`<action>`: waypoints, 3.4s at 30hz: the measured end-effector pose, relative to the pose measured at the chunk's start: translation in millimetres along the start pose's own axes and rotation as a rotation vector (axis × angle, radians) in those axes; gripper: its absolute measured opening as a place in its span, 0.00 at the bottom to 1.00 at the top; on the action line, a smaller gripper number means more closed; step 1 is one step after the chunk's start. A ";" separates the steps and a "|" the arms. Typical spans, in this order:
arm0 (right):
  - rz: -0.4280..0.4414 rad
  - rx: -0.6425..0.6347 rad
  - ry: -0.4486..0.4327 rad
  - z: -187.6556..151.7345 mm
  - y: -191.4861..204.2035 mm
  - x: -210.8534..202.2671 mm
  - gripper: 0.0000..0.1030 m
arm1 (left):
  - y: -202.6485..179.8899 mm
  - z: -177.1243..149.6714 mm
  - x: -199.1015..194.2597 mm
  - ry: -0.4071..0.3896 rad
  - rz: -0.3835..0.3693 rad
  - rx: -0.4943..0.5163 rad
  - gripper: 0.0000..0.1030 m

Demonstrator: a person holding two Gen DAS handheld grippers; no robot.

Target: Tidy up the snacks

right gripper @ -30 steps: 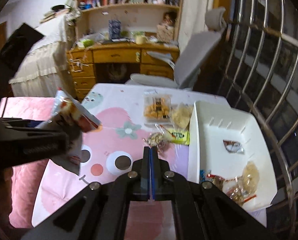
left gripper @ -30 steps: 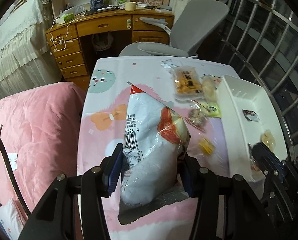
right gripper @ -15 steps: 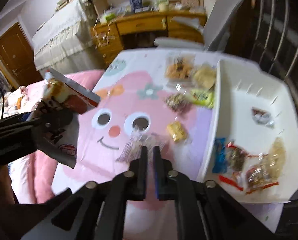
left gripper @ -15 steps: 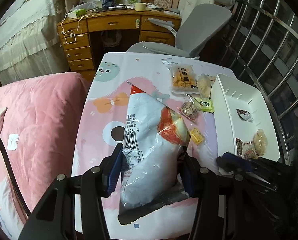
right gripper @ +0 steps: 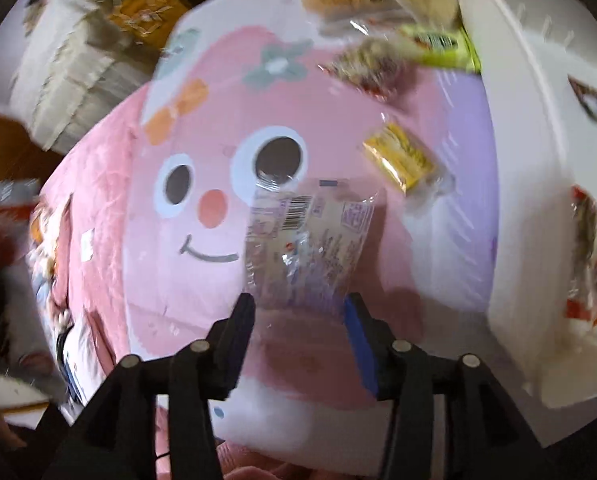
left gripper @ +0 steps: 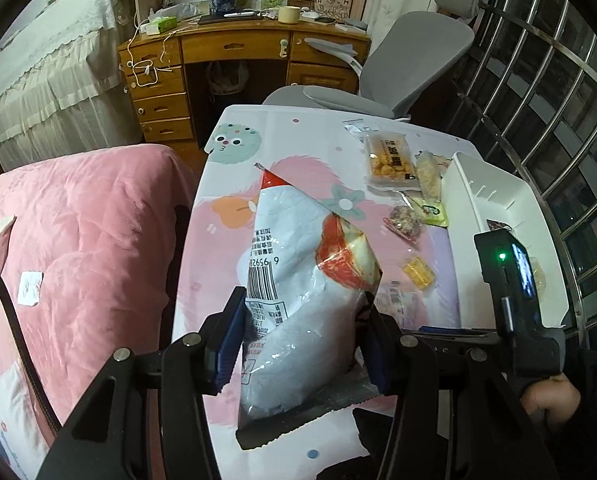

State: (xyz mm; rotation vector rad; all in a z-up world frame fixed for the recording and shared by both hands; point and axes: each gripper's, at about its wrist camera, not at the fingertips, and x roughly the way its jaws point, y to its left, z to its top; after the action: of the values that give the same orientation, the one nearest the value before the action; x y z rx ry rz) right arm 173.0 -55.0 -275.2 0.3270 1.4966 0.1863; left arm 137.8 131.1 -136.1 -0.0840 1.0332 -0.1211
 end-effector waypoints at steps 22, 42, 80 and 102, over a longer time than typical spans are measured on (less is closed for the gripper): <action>-0.079 0.038 0.003 11.2 13.8 19.5 0.46 | 1.6 27.5 22.4 0.012 -0.077 0.089 0.49; -0.035 -0.255 -0.448 -30.4 -47.1 -141.5 0.46 | -142.7 14.2 -3.2 -0.057 -0.203 0.140 0.49; -0.165 -0.295 -0.481 -36.4 -204.9 -201.8 0.72 | -255.4 5.8 36.5 0.011 -0.155 0.016 0.83; -0.149 -0.586 -0.406 109.8 -128.5 -213.8 0.85 | -120.5 86.2 80.4 0.191 0.018 -0.176 0.84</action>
State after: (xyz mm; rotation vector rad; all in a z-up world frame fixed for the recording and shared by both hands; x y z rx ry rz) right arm 256.7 -255.3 -110.5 -0.2104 1.0022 0.4021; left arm 245.4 1.6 -145.3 -0.2270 1.2336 -0.0214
